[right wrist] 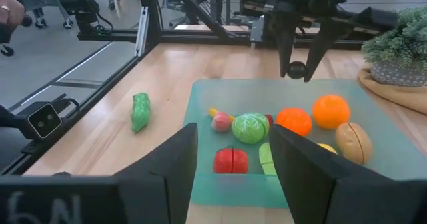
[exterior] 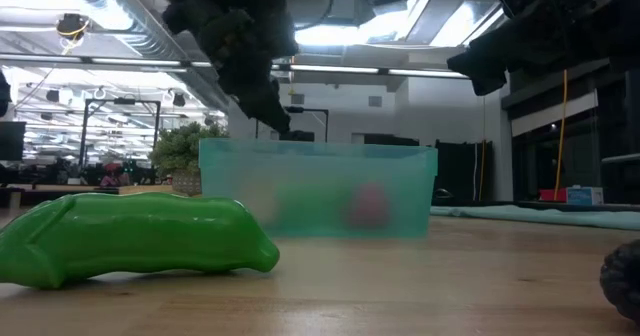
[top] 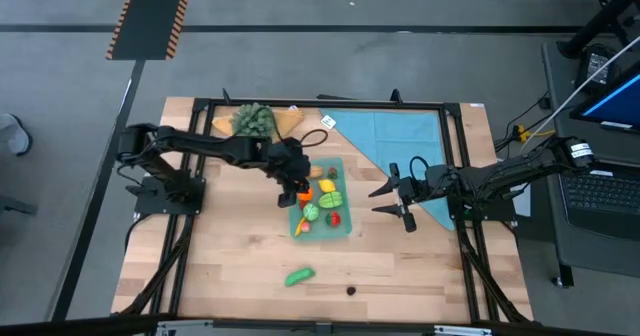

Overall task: Pick and placing Produce into tupperware
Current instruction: Put the cherry into the bin

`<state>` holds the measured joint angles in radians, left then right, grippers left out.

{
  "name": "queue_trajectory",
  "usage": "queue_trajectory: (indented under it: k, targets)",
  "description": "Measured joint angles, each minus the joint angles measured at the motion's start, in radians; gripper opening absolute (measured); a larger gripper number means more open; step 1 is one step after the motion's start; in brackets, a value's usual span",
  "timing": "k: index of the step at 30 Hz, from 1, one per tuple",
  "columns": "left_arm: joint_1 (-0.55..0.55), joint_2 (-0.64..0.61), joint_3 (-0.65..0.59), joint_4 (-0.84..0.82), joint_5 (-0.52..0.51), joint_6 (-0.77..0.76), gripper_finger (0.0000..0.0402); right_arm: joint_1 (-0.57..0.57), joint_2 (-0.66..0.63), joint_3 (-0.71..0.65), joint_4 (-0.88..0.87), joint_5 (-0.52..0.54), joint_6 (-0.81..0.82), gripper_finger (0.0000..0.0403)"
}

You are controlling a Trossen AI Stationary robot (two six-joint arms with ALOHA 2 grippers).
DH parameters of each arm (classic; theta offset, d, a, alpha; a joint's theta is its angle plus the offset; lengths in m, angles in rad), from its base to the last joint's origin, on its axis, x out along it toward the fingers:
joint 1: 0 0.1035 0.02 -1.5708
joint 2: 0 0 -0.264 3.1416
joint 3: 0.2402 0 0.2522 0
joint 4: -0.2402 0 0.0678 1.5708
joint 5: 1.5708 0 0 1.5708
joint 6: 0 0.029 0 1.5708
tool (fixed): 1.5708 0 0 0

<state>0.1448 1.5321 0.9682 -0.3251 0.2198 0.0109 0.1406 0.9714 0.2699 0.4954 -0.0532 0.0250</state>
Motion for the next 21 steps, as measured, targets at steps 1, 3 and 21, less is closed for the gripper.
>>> queue_trajectory:
  k: [1,3,21]
  targets:
    - [0.000,0.014,0.015,-0.018,-0.001,0.000,0.0105,0.000,0.000,0.000,0.000,0.000,0.000,0.0188]
    - [0.000,0.038,0.037,-0.041,-0.003,0.001,0.0105,0.000,0.000,0.000,0.000,0.000,0.001,0.0188]
    - [-0.010,0.180,0.049,0.109,-0.058,0.053,0.0105,0.000,0.000,0.000,-0.007,0.000,0.000,0.0188]
